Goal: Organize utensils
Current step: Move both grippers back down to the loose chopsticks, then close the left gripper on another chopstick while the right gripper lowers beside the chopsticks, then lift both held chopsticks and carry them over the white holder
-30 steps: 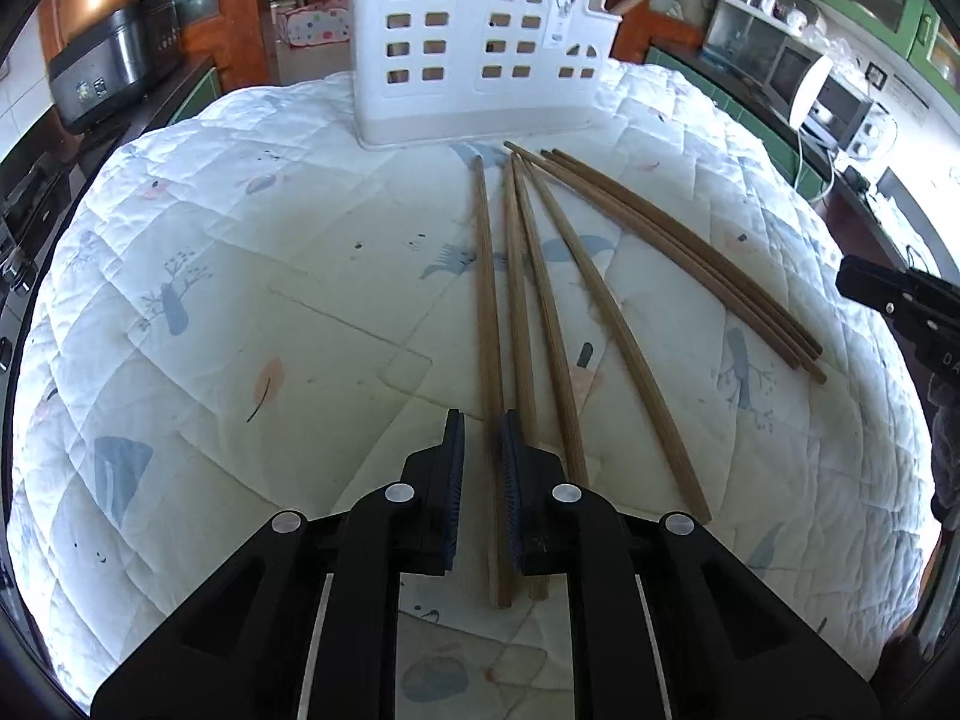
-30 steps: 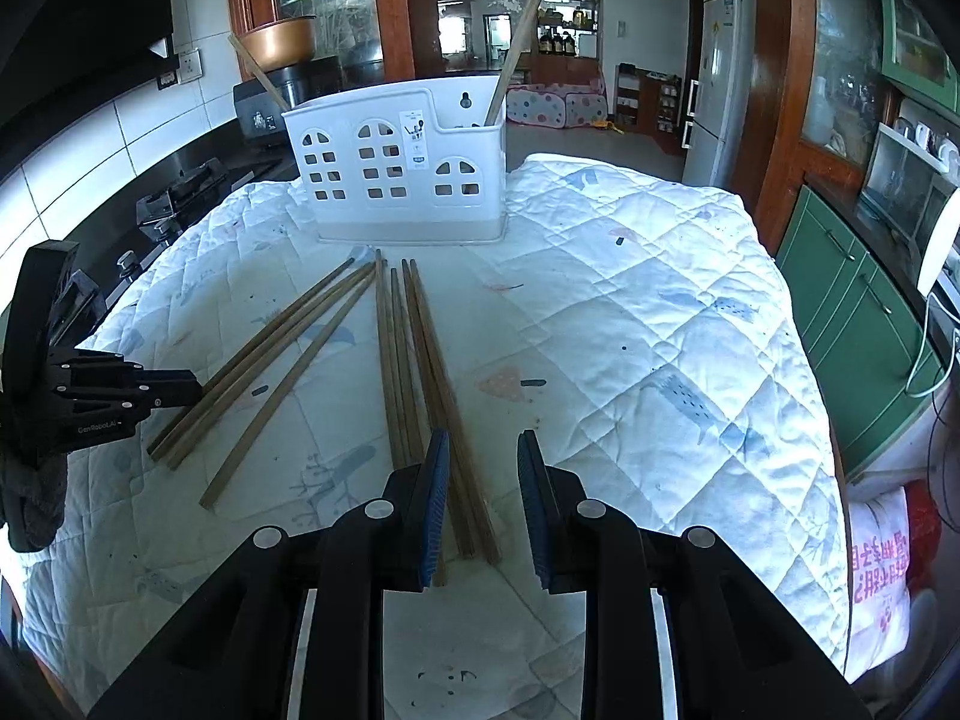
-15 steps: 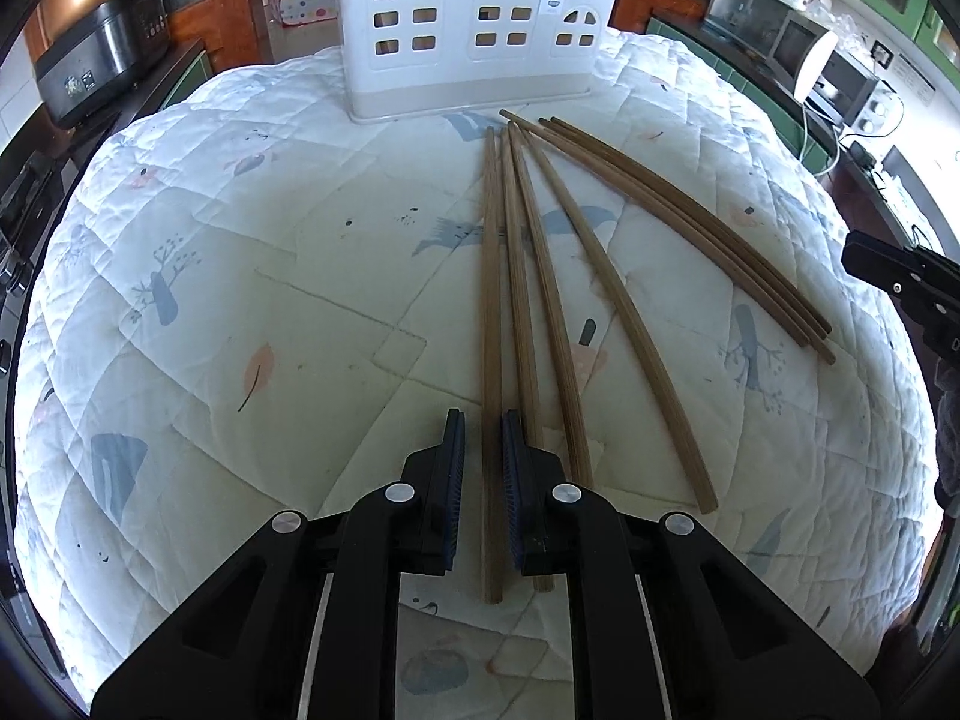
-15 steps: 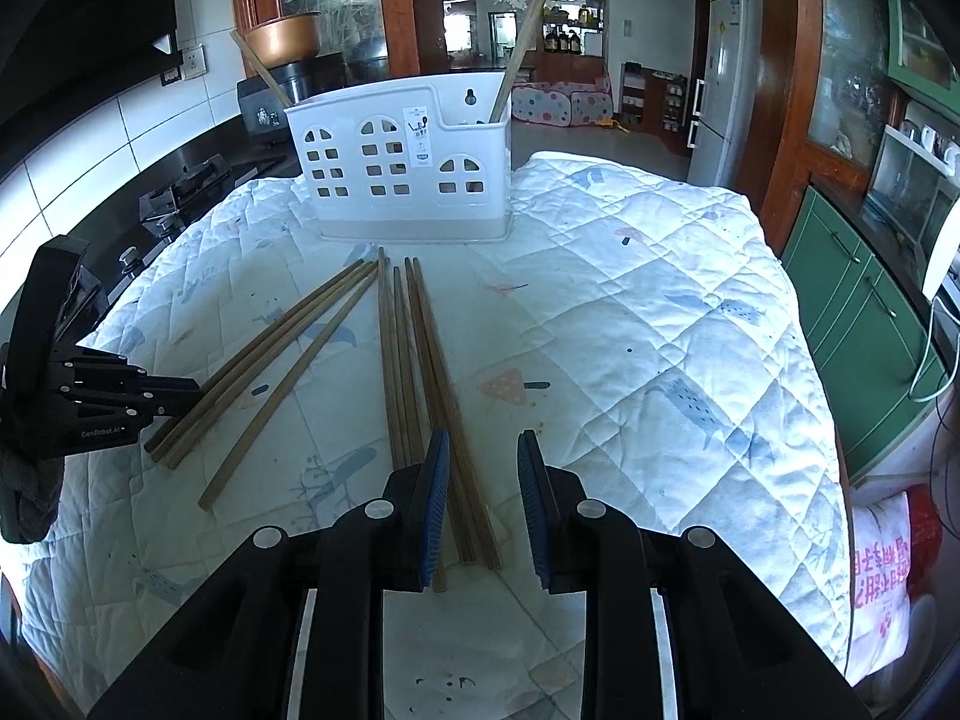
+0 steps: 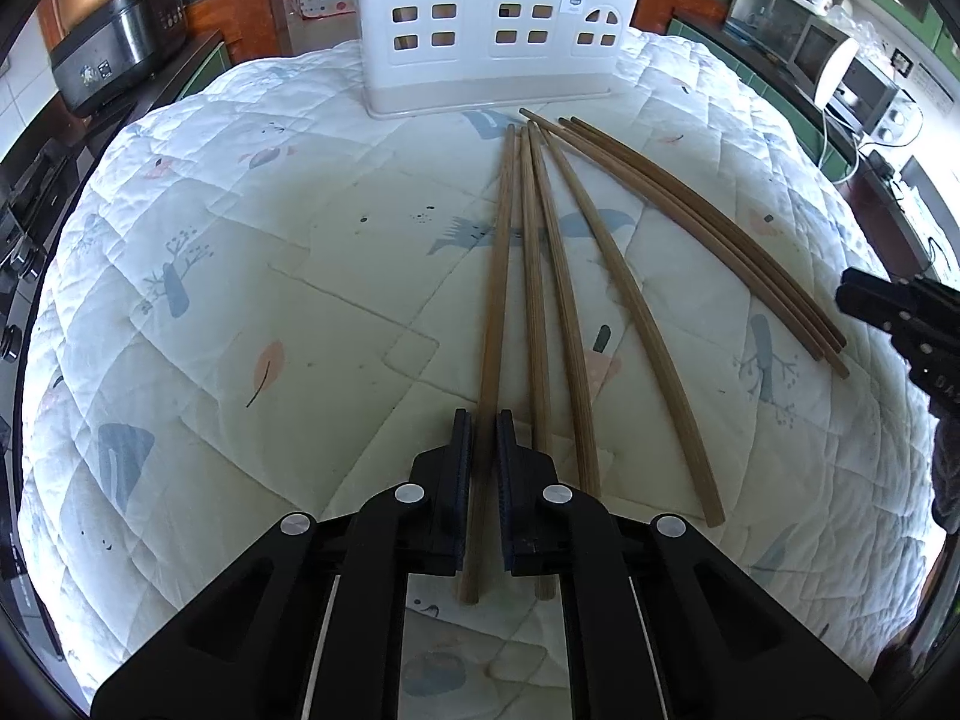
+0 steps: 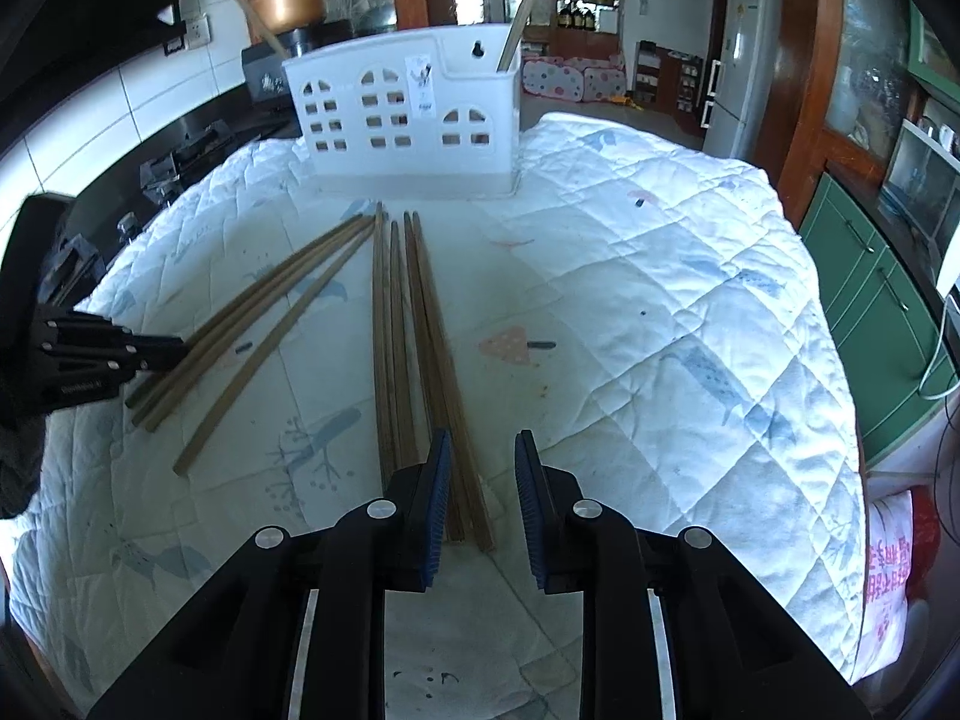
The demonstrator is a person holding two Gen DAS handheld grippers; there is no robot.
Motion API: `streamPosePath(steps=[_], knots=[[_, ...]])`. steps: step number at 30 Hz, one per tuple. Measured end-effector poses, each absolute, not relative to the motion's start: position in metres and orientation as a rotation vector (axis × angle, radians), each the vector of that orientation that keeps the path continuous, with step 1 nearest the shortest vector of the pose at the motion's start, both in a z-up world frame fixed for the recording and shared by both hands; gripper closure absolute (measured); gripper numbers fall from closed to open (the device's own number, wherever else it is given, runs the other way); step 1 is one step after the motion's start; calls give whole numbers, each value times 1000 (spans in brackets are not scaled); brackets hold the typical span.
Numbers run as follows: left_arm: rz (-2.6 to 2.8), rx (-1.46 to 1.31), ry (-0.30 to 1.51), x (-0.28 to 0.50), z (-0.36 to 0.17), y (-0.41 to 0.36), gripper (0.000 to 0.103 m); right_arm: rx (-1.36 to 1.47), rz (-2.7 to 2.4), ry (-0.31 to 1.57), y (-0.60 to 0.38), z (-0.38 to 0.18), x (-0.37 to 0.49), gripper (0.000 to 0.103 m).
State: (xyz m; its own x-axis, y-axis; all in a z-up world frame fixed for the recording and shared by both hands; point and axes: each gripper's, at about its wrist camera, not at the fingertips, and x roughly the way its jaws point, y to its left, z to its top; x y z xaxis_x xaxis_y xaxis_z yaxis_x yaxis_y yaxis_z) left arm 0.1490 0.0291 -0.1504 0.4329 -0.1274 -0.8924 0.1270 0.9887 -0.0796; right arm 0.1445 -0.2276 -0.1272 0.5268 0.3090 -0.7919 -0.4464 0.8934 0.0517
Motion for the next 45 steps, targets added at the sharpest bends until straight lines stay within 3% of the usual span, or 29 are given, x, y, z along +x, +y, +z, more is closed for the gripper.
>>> streamPosePath(steps=[29, 45], knots=[[-151, -7, 1108, 146, -149, 28, 96, -272, 482, 932, -213, -147, 144, 96], [-201, -62, 1016, 130, -101, 35, 98, -135, 467, 746, -221, -64, 122, 96]])
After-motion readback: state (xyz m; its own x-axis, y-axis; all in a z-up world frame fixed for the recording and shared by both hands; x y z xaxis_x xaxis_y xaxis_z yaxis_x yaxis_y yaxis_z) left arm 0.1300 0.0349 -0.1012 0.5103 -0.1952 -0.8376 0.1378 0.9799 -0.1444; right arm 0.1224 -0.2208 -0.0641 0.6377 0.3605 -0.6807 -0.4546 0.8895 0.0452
